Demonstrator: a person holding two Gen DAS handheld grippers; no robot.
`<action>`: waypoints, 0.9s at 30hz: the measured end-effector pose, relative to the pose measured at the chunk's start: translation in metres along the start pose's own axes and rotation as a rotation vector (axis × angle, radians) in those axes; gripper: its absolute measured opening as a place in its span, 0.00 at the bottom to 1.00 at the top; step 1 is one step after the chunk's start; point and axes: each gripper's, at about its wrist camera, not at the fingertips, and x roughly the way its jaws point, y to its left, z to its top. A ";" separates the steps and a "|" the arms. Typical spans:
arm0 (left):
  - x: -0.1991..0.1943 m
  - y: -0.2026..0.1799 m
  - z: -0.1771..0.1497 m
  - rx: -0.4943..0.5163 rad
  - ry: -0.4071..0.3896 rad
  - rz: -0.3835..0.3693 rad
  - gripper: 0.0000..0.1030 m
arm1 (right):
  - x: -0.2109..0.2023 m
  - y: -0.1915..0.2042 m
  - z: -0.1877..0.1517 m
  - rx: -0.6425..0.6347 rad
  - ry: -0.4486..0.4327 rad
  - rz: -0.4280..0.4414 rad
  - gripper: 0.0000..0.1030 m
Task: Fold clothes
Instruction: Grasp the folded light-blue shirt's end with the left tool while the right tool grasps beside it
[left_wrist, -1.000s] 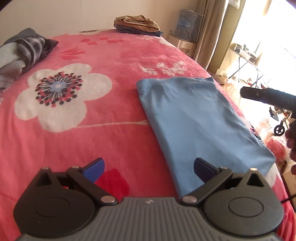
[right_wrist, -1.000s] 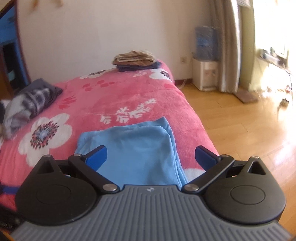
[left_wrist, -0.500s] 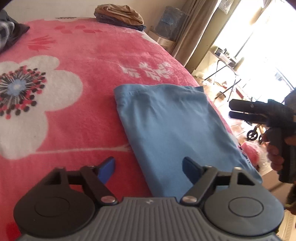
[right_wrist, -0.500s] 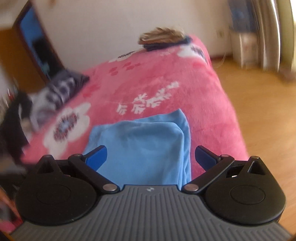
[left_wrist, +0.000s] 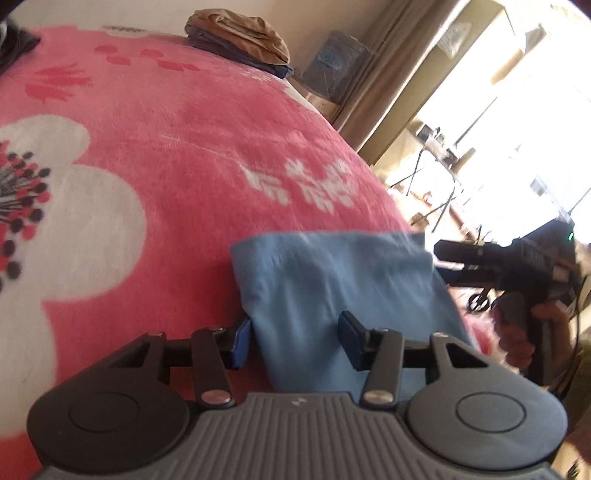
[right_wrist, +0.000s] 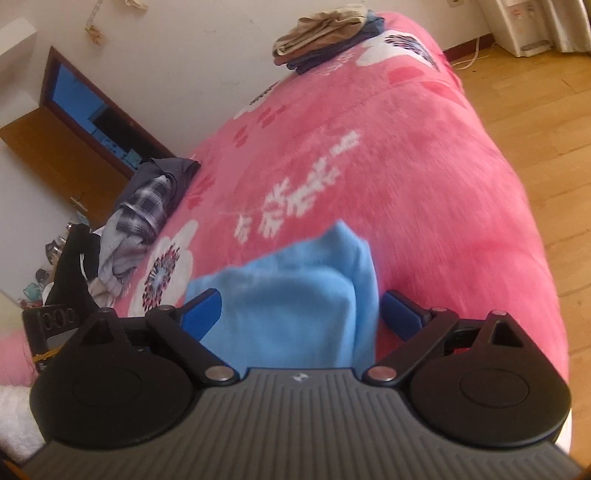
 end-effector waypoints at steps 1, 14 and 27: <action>-0.002 0.003 -0.001 -0.021 0.002 -0.015 0.48 | 0.002 -0.001 0.001 0.000 0.004 0.008 0.91; 0.010 0.014 0.002 -0.036 0.020 -0.104 0.39 | -0.001 -0.017 -0.010 0.057 0.078 0.156 0.69; 0.004 0.002 0.001 0.001 -0.028 -0.056 0.16 | 0.015 -0.022 -0.003 0.023 0.127 0.157 0.12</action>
